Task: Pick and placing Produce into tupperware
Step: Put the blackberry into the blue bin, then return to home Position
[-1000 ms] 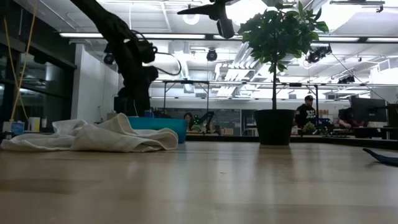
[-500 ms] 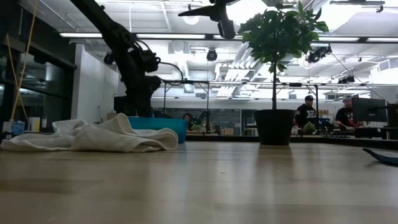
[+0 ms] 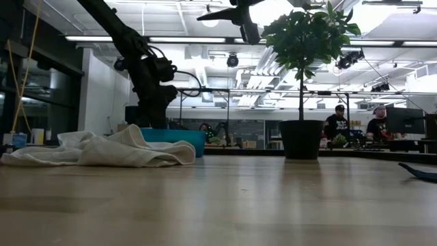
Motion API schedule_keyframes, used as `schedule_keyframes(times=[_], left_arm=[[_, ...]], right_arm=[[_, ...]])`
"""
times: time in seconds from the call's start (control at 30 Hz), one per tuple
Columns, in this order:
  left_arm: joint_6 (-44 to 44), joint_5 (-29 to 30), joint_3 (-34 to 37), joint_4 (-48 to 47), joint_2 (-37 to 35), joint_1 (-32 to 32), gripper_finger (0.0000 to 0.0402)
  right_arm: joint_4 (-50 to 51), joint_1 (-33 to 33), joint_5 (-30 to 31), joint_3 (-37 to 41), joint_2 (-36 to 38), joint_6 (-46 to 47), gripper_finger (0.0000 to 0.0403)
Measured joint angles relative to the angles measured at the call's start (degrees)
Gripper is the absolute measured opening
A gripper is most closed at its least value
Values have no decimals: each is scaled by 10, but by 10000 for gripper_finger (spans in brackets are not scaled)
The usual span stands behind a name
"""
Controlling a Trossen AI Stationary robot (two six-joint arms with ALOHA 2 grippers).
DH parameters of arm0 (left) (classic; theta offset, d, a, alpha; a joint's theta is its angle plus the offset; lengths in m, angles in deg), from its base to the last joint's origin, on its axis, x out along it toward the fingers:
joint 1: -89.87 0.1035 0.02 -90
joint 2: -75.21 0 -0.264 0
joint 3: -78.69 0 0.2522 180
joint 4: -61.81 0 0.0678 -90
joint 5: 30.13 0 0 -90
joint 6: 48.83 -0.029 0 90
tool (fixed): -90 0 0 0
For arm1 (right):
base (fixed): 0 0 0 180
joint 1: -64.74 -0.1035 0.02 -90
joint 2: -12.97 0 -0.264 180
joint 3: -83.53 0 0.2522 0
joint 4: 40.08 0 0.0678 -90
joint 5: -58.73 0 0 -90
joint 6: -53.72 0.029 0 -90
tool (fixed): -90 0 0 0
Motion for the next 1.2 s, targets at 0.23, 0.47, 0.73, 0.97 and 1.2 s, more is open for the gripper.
schedule_keyframes(times=[0.23, 0.47, 0.73, 0.97, 1.2], left_arm=[[13, -12, 0, 0, 0, 0, 130], [10, -77, 0, -3, -23, 0, 150], [9, -166, 0, 7, -180, -5, 114], [16, -164, 0, 43, -393, -52, 80], [95, -103, 44, 142, -562, -116, 58]], right_arm=[[0, 0, 0, 0, 0, -7, 142], [-1, 0, 0, 0, 13, -44, 142], [17, 22, 1, -1, 119, -134, 142], [43, 22, 84, -1, 241, -232, 141], [2, -9, 167, 81, 345, -259, 89]])
